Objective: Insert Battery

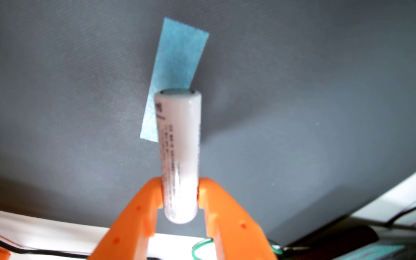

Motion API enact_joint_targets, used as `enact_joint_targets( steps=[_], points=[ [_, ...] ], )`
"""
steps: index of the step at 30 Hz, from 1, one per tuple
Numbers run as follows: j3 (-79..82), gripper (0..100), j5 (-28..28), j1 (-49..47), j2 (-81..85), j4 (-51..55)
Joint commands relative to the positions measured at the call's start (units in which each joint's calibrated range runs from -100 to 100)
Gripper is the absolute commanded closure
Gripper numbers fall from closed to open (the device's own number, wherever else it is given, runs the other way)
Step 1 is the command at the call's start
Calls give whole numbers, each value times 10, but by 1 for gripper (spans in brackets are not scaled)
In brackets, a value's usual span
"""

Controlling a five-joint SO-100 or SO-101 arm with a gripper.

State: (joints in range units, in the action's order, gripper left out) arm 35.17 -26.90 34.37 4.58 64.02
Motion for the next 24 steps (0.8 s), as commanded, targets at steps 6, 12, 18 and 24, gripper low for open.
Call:
enact_joint_targets(
  steps=[6,12,18,24],
  points=[
    [79,98,84,-43,160,-8],
    [166,98,135,-144,271,-8],
    [244,98,169,-232,390,-9],
    [322,99,178,-268,445,-86]
  ],
)
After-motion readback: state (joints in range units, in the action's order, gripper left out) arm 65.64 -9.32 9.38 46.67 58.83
